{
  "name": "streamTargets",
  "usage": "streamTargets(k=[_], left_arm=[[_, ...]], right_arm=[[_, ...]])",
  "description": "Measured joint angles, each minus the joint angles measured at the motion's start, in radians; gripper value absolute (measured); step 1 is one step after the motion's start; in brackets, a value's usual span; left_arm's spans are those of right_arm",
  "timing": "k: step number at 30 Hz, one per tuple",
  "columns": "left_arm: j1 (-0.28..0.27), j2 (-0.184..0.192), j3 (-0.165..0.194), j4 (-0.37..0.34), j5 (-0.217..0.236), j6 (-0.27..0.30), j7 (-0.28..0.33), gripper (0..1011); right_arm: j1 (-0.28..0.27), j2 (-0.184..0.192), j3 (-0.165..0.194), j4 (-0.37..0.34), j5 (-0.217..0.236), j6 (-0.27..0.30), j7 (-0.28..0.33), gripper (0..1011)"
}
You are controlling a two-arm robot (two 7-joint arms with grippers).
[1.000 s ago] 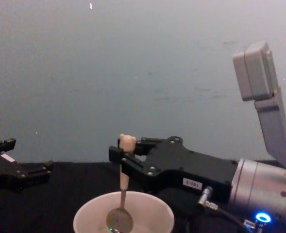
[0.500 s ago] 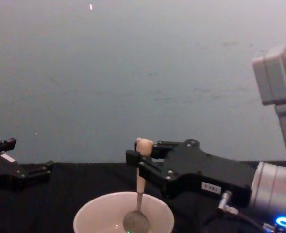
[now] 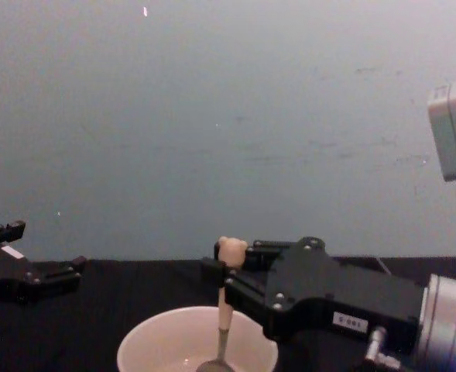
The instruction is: Pick up the stirring spoon with one hand, stir inside the cup, then place it back in its original position.
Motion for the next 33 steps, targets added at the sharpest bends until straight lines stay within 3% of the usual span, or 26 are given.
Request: streamTargets(k=[12, 23, 33], left_arm=[[0.0, 0.0, 0.0, 0.0, 0.0, 0.0, 0.0, 1001], [0.0, 0.0, 0.0, 0.0, 0.0, 0.0, 0.0, 1001], [0.0, 0.0, 0.0, 0.0, 0.0, 0.0, 0.0, 1001]], right_arm=[[0.004, -0.014, -0.024, -0.011, 0.011, 0.004, 0.015, 188], [0.042, -0.058, -0.036, 0.053, 0.002, 0.002, -0.001, 188], [0.074, -0.09, -0.023, 0.103, -0.003, -0.008, -0.025, 188]])
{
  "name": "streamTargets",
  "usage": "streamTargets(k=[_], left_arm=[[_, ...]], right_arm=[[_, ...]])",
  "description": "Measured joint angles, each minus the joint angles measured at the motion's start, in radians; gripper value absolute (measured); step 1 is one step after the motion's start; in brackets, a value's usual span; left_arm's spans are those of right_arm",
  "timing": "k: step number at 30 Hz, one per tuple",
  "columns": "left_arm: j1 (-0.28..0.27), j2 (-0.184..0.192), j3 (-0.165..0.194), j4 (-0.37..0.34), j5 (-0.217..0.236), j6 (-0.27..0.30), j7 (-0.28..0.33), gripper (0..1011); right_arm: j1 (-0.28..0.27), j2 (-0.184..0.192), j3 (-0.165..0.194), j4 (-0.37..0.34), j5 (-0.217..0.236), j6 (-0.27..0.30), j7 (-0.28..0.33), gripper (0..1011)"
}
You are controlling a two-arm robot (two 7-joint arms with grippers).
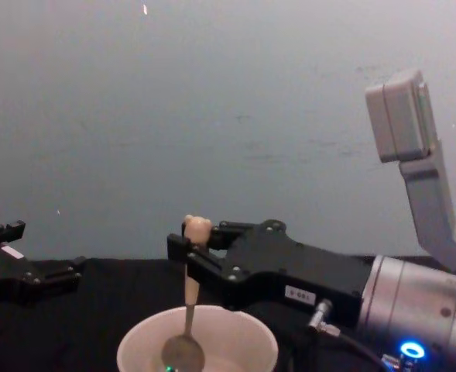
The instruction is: Pick up the stirring spoon with one hand, stir inside the cup, then place it back in its original position.
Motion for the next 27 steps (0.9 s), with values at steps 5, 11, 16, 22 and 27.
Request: streamTargets(k=[5, 11, 16, 22, 27], left_arm=[[0.0, 0.0, 0.0, 0.0, 0.0, 0.0, 0.0, 1001], [0.0, 0.0, 0.0, 0.0, 0.0, 0.0, 0.0, 1001], [0.0, 0.0, 0.0, 0.0, 0.0, 0.0, 0.0, 1001], [0.0, 0.0, 0.0, 0.0, 0.0, 0.0, 0.0, 1001], [0.0, 0.0, 0.0, 0.0, 0.0, 0.0, 0.0, 1001]], right_arm=[[0.004, 0.001, 0.012, 0.01, -0.005, -0.003, -0.009, 188], [-0.003, 0.015, 0.025, 0.004, -0.007, -0.003, -0.012, 188], [-0.022, 0.036, 0.035, -0.02, -0.005, 0.0, -0.011, 188], [-0.047, 0.061, 0.044, -0.055, 0.006, 0.005, -0.003, 188], [-0.069, 0.081, 0.048, -0.089, 0.019, 0.011, 0.009, 188]])
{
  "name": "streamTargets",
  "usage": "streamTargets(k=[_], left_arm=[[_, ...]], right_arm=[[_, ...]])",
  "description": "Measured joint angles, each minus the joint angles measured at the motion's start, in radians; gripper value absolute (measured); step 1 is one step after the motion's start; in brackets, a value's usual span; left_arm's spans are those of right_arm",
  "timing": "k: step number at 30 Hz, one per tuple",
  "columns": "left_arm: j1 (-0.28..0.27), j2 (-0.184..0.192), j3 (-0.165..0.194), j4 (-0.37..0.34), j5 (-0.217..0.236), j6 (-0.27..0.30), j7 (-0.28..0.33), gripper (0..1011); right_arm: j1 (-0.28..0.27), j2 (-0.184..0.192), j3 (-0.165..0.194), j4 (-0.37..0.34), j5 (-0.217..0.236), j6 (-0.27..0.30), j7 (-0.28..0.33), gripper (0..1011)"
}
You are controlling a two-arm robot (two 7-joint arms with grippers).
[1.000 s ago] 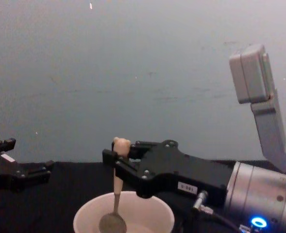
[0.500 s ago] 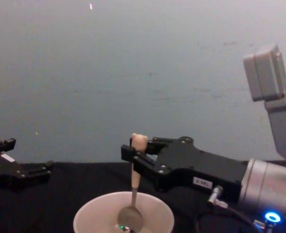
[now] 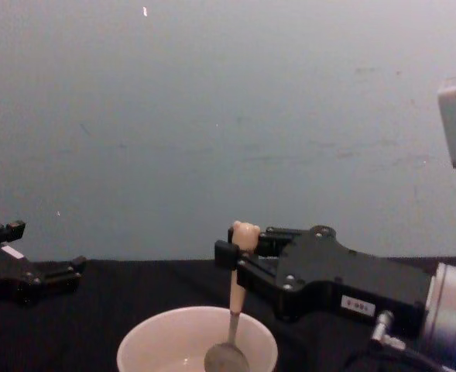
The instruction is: Pick up the stirring spoon with one hand, stir inside the cup, then place it back in its original position.
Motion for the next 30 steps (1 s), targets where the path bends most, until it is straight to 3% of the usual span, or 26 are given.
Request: streamTargets(k=[17, 30], left_arm=[[0.0, 0.0, 0.0, 0.0, 0.0, 0.0, 0.0, 1001], [0.0, 0.0, 0.0, 0.0, 0.0, 0.0, 0.0, 1001]], right_arm=[[-0.024, 0.013, -0.031, -0.044, 0.018, 0.012, 0.033, 188], [0.016, -0.027, -0.056, 0.003, 0.007, 0.004, 0.026, 188]])
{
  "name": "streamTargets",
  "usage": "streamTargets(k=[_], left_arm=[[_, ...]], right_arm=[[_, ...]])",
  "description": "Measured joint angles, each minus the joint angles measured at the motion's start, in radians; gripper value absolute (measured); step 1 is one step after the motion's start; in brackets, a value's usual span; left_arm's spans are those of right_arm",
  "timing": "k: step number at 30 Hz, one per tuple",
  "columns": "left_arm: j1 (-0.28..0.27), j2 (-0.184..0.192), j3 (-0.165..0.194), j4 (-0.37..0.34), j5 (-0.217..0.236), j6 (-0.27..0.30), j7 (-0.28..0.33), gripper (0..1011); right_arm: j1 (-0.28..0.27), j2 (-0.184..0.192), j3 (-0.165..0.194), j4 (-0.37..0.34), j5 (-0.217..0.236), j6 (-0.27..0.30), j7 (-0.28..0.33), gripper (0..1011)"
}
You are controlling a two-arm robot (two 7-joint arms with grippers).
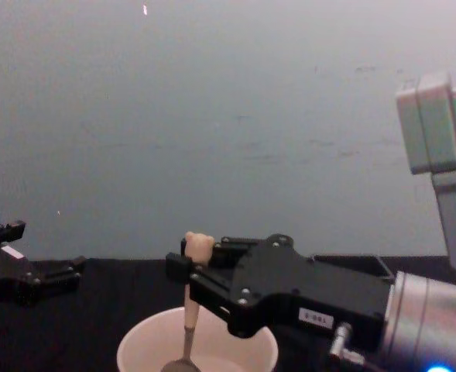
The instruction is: Pick up the stirring spoon with one hand, stir inside the cup, then place it back in its original position.
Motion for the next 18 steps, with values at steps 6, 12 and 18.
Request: streamTargets(k=[6, 12, 18], left_arm=[[0.0, 0.0, 0.0, 0.0, 0.0, 0.0, 0.0, 1001], [0.0, 0.0, 0.0, 0.0, 0.0, 0.0, 0.0, 1001], [0.0, 0.0, 0.0, 0.0, 0.0, 0.0, 0.0, 1002]], right_arm=[[0.026, -0.025, 0.003, 0.041, -0.01, -0.007, -0.02, 188], [0.039, -0.037, 0.016, 0.063, -0.015, -0.008, -0.036, 188], [0.039, -0.035, 0.027, 0.067, -0.017, -0.007, -0.044, 188]])
